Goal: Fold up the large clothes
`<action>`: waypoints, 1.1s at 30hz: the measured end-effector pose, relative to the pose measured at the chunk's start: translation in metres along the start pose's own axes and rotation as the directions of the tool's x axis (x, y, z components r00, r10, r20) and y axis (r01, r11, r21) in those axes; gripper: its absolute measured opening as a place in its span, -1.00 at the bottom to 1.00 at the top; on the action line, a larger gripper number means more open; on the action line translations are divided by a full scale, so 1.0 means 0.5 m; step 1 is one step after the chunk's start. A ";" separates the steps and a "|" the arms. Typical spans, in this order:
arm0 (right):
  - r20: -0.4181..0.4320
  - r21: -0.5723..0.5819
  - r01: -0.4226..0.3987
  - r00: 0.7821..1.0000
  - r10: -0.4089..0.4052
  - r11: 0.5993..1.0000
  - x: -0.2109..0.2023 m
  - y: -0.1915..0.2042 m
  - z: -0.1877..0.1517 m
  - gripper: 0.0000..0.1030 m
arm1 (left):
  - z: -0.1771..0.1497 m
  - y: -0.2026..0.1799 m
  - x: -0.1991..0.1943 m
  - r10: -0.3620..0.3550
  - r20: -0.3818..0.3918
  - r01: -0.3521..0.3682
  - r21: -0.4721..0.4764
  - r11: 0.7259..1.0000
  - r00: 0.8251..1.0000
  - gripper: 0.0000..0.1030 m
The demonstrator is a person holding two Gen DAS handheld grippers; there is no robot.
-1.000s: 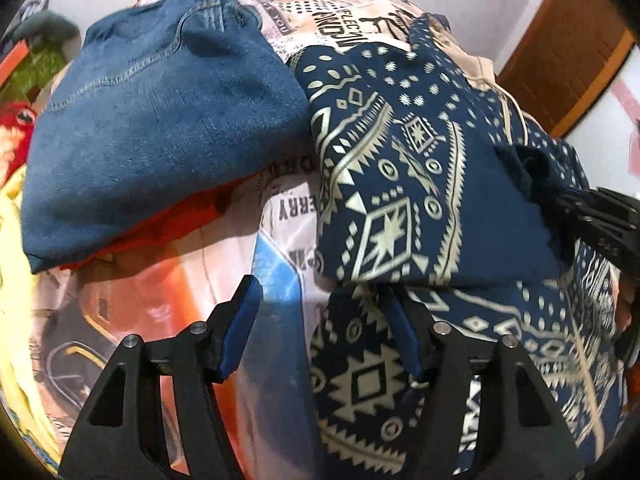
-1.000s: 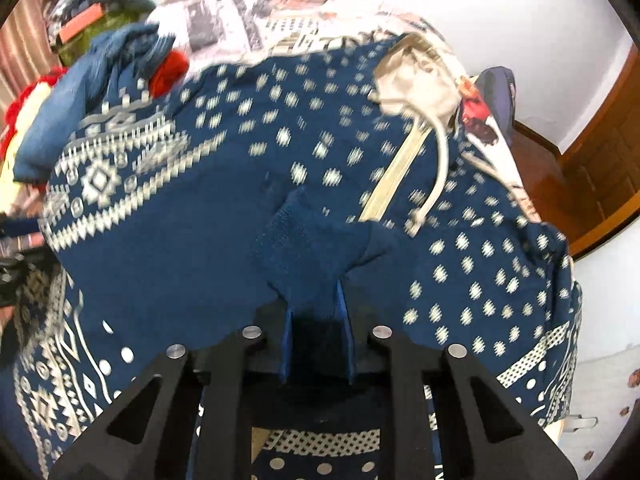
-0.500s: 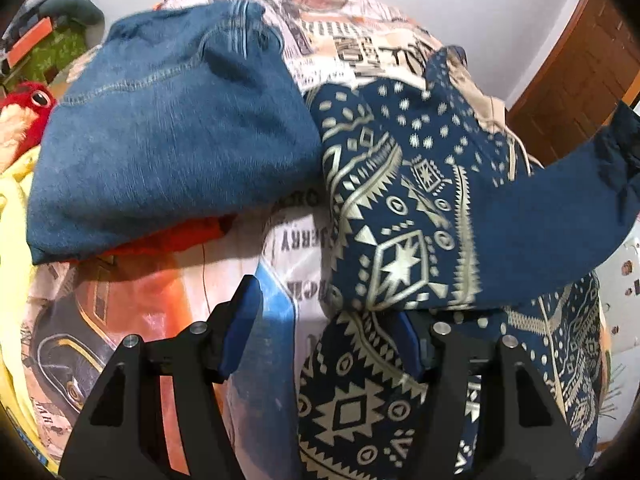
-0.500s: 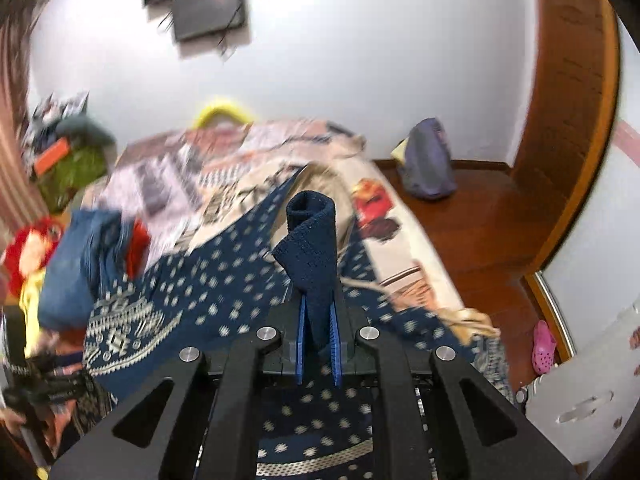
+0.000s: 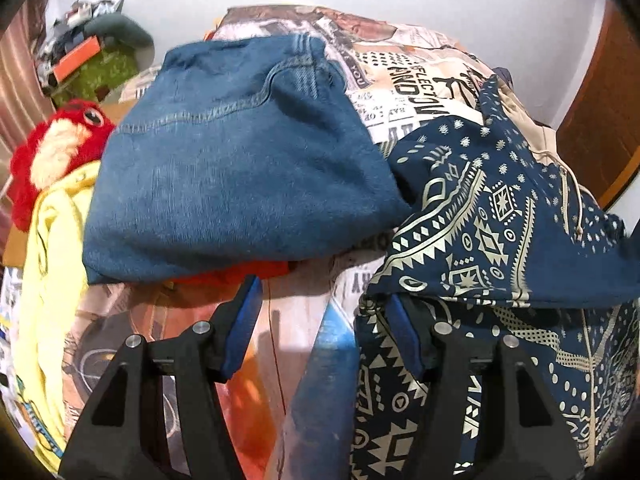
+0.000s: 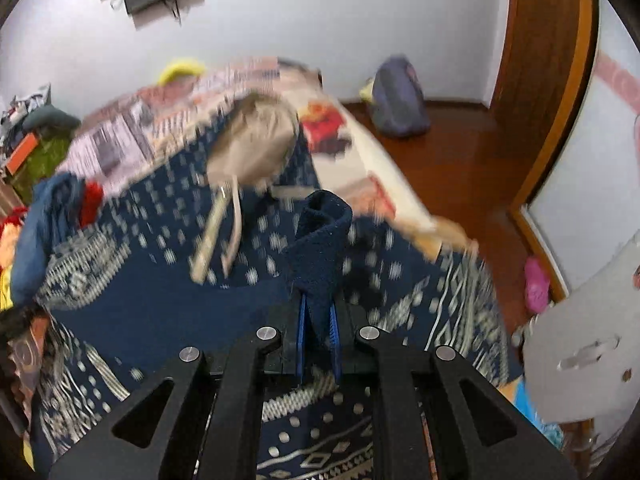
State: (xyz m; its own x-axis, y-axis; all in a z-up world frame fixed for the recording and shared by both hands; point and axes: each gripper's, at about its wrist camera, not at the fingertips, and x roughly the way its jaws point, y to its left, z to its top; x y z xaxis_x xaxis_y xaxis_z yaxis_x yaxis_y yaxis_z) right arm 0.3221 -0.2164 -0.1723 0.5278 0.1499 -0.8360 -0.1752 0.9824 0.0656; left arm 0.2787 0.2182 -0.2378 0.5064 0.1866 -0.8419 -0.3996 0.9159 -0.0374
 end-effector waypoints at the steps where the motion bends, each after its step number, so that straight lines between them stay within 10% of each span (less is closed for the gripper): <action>1: -0.025 0.002 0.005 1.000 -0.005 1.000 0.015 -0.003 -0.010 -0.83 | -0.004 0.001 0.001 -0.007 -0.009 0.007 -0.005 1.000 1.000 0.21; 20: -0.230 -0.022 0.017 0.973 -0.022 1.000 0.042 -0.045 -0.099 -0.45 | -0.057 -0.029 -0.081 -0.014 -0.006 0.015 0.209 0.978 1.000 0.21; 28: -0.123 0.011 0.000 0.992 0.001 1.000 -0.061 -0.064 -0.075 -0.34 | -0.016 -0.083 -0.196 -0.102 0.119 0.070 0.250 0.966 0.988 0.21; 33: -0.008 0.076 0.037 0.999 -0.037 0.996 -0.132 -0.111 -0.053 0.18 | 0.031 -0.137 -0.236 -0.176 0.178 0.131 0.239 0.962 0.968 0.32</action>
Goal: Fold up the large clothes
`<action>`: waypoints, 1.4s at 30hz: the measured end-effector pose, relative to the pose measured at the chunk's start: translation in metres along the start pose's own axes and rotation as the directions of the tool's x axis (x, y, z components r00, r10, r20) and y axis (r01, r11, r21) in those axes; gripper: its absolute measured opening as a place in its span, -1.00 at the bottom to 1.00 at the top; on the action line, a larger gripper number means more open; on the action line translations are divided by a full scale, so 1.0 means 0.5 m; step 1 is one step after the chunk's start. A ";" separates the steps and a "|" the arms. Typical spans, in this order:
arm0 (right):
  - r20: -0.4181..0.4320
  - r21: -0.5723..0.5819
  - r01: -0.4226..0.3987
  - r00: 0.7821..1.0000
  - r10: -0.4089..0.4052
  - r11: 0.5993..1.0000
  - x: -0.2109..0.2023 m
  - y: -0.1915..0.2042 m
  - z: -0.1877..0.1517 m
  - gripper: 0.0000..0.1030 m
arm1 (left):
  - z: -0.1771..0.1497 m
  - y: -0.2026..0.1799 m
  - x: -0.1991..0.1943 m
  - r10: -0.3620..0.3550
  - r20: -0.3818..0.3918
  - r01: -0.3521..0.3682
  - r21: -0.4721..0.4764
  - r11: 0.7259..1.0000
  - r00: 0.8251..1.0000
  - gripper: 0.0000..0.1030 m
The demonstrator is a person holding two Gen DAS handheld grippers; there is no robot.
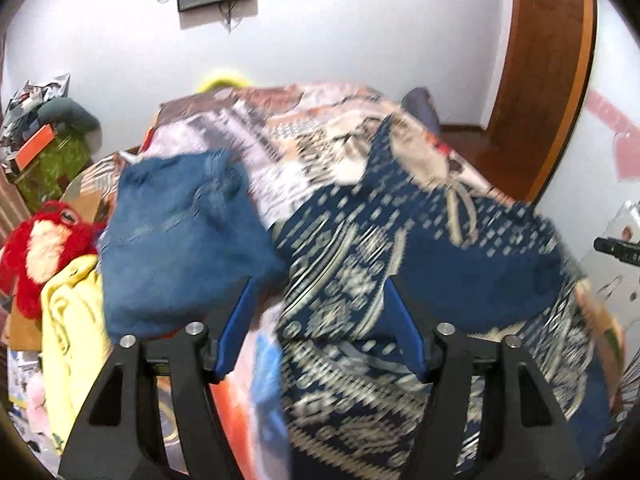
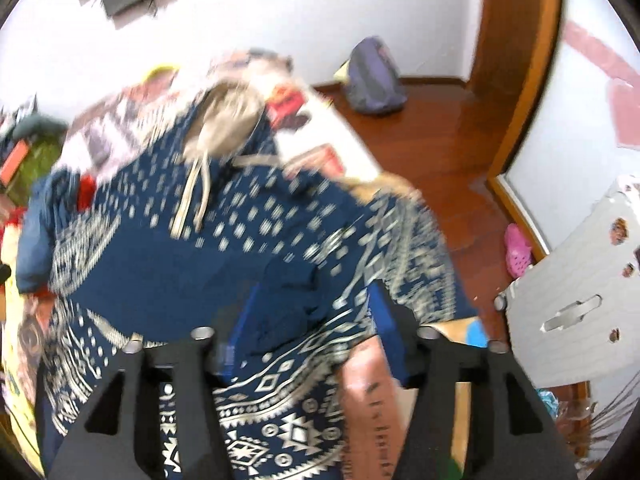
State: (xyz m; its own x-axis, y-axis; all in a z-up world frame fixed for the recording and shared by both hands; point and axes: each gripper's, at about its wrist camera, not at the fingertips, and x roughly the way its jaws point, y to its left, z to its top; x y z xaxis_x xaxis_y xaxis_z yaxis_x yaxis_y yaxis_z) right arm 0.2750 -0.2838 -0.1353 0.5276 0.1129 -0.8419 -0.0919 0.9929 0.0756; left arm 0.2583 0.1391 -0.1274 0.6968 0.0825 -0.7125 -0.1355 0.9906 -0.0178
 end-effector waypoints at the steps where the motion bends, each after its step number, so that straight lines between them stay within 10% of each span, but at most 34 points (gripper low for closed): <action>1: 0.022 0.021 0.007 1.000 -0.008 1.000 -0.011 -0.016 0.002 0.23 | 0.009 -0.010 0.002 -0.003 0.010 0.003 0.000 1.000 1.000 0.33; 21: -0.195 0.503 0.003 0.975 0.109 0.864 0.214 -0.288 -0.066 0.31 | -0.003 -0.139 0.167 -0.107 -0.174 0.110 0.006 0.994 0.979 0.33; 31: -0.133 0.673 -0.043 0.975 0.178 0.739 0.287 -0.342 -0.061 0.34 | -0.019 -0.121 0.194 -0.092 -0.207 0.091 -0.019 0.996 0.974 0.33; 34: -0.135 0.680 -0.024 0.978 0.158 0.733 0.293 -0.344 -0.052 0.17 | -0.023 -0.117 0.193 -0.093 -0.211 0.089 -0.028 0.996 0.973 0.33; 39: -0.125 0.650 0.026 0.989 0.073 0.760 0.267 -0.336 -0.032 -0.77 | -0.025 -0.114 0.182 -0.068 -0.204 0.067 -0.014 0.998 0.977 0.33; 42: -0.066 0.652 -0.007 0.996 0.065 0.758 0.232 -0.334 -0.021 -0.86 | -0.024 -0.112 0.169 -0.051 -0.190 0.053 0.003 0.999 0.980 0.33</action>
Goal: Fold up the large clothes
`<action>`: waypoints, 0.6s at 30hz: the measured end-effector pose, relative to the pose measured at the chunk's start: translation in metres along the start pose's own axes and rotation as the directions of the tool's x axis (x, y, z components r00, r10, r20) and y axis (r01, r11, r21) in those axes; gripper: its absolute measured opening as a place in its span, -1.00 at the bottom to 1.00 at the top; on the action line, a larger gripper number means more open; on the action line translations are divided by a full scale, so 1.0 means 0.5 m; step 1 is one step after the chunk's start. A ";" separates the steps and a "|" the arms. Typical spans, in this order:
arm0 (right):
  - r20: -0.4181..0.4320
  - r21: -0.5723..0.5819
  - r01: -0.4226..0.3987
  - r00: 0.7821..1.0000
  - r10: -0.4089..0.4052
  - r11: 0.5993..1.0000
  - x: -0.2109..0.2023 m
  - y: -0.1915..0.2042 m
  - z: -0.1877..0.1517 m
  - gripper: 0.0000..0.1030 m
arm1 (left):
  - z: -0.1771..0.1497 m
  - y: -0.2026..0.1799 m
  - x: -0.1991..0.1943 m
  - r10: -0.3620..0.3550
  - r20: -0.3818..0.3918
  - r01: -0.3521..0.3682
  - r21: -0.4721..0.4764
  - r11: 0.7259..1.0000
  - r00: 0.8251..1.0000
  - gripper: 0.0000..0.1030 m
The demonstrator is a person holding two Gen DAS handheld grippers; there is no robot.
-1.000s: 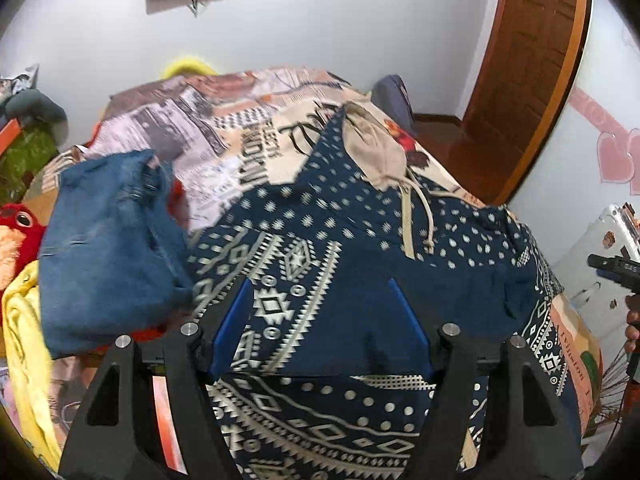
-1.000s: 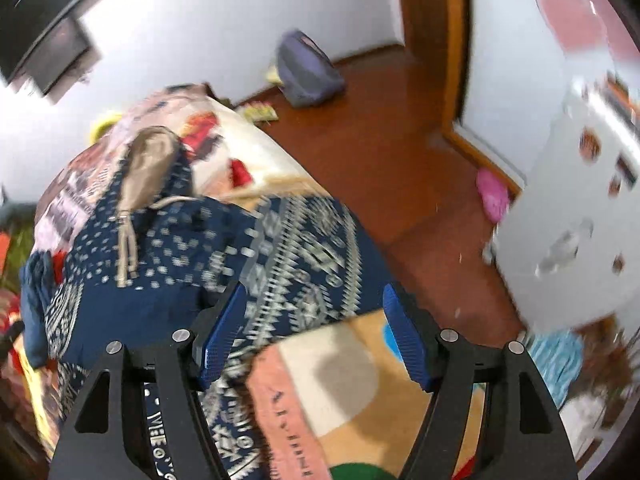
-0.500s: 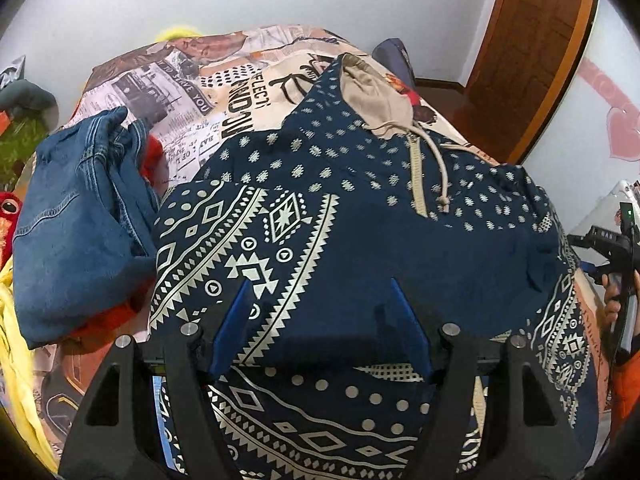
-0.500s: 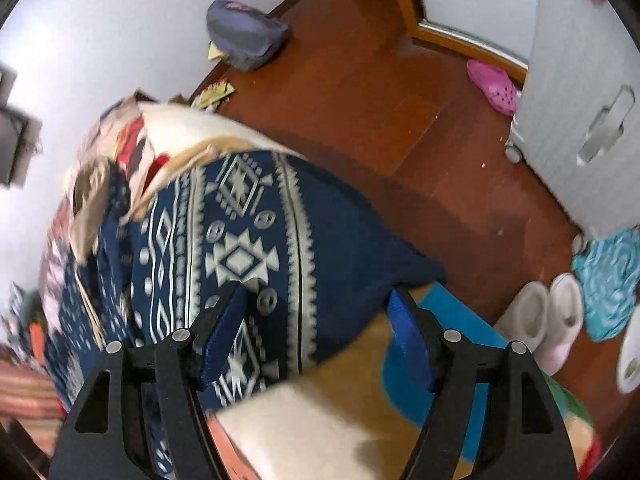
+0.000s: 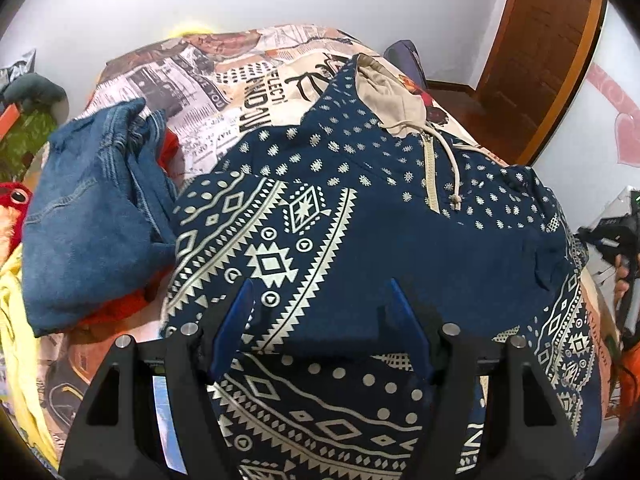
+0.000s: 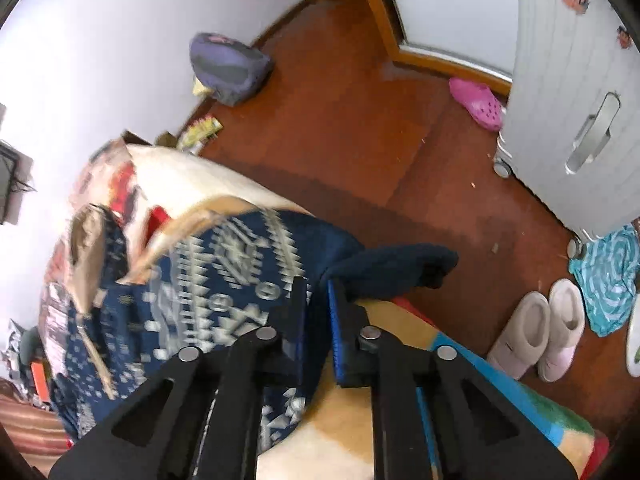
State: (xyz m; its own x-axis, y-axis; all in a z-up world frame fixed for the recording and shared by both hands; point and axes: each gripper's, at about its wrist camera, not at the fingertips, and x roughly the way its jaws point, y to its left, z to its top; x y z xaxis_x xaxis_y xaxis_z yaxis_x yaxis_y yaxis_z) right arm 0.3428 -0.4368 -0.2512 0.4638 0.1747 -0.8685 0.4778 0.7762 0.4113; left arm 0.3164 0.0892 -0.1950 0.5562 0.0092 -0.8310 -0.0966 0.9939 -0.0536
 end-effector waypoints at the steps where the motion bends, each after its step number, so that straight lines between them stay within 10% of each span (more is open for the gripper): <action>1: 0.024 -0.010 -0.017 1.000 0.017 1.000 -0.018 0.010 0.001 -0.88 | -0.001 0.000 -0.005 0.005 0.005 -0.005 0.005 1.000 1.000 0.33; 13: 0.118 -0.406 -0.042 0.988 0.098 0.913 -0.195 0.200 -0.066 -0.84 | -0.008 0.001 -0.047 -0.007 0.040 0.007 0.004 1.000 0.999 0.33; 18: 0.021 -0.380 -0.025 0.999 0.036 0.925 -0.147 0.159 -0.084 0.14 | -0.016 0.004 -0.051 -0.006 0.036 0.005 0.009 1.000 0.999 0.33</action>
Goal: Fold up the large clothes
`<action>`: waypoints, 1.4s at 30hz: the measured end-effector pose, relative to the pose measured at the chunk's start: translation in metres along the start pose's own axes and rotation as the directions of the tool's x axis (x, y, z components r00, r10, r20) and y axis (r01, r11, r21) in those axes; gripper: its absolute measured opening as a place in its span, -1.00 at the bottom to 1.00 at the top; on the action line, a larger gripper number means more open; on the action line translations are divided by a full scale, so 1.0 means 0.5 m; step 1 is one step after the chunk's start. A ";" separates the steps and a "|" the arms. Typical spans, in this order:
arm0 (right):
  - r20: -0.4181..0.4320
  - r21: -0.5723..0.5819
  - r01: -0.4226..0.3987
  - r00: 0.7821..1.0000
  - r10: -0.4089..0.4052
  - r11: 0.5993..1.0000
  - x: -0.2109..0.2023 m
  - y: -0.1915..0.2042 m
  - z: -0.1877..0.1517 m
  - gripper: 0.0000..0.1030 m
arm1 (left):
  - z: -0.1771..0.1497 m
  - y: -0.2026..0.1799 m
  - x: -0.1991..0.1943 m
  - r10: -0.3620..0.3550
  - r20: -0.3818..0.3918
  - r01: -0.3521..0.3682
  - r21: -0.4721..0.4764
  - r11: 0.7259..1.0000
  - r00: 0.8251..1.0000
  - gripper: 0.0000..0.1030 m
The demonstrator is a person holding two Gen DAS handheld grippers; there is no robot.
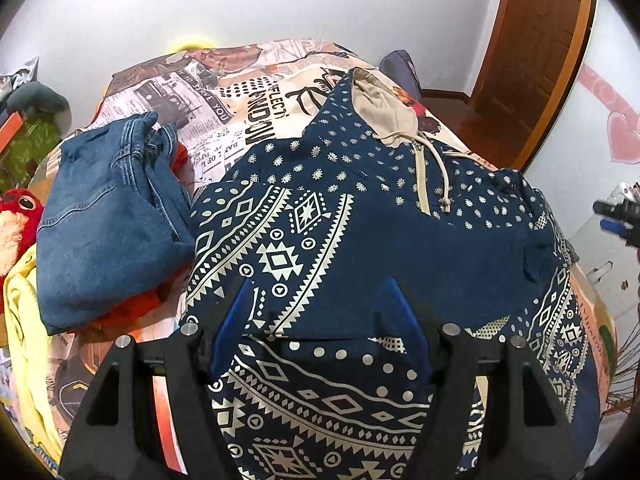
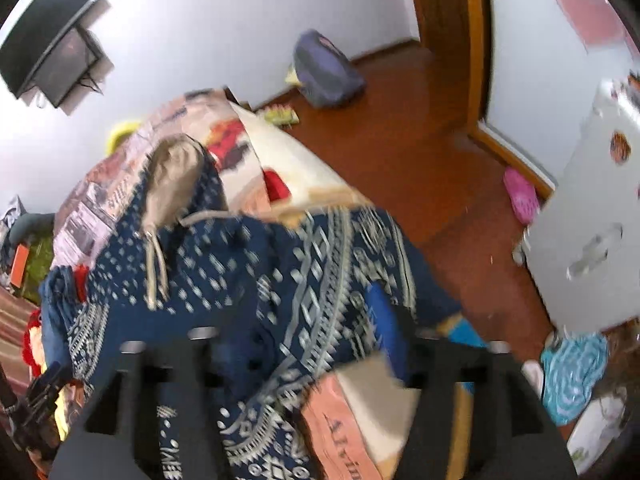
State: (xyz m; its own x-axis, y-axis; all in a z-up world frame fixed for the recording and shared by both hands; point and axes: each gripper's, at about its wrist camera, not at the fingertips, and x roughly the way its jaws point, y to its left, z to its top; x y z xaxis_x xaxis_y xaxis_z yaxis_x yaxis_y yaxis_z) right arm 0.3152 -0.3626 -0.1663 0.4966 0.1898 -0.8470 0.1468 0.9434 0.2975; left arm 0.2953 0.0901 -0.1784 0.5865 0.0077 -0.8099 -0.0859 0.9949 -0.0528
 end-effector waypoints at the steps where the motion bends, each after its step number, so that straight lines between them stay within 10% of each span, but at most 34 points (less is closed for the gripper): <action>1: -0.010 0.021 0.004 1.000 -0.004 1.000 0.009 -0.013 -0.007 0.14 | -0.002 0.001 0.000 0.000 0.000 0.000 -0.002 1.000 1.000 0.33; 8: -0.165 0.325 -0.011 0.984 0.068 0.946 0.111 -0.149 -0.062 0.14 | -0.004 0.012 0.014 -0.005 -0.020 0.004 -0.032 0.999 1.000 0.33; 15: -0.129 0.427 -0.046 0.985 0.111 0.903 0.154 -0.192 -0.055 0.11 | -0.005 0.008 0.031 0.002 -0.034 -0.003 -0.028 1.000 0.999 0.33; 25: -0.080 0.541 -0.076 0.987 0.142 0.837 0.169 -0.214 -0.027 -0.84 | -0.007 0.001 0.035 0.016 -0.032 -0.017 -0.008 1.000 0.999 0.33; 34: 0.103 0.198 -0.076 0.993 0.056 0.977 0.018 -0.055 0.023 -0.87 | -0.006 0.001 0.011 0.026 -0.003 -0.026 0.009 1.000 1.000 0.33; 42: 0.122 -0.174 -0.102 0.985 0.124 0.979 -0.058 0.148 -0.021 -0.86 | -0.009 -0.007 0.001 0.012 0.005 -0.012 0.014 1.000 1.000 0.33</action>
State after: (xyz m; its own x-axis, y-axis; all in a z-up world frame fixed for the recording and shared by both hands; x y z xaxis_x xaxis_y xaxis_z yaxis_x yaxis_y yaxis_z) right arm 0.3026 -0.2955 -0.1247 0.6113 0.2712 -0.7435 -0.0561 0.9519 0.3011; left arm 0.2922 0.0863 -0.1810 0.5893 0.0196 -0.8077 -0.0813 0.9961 -0.0351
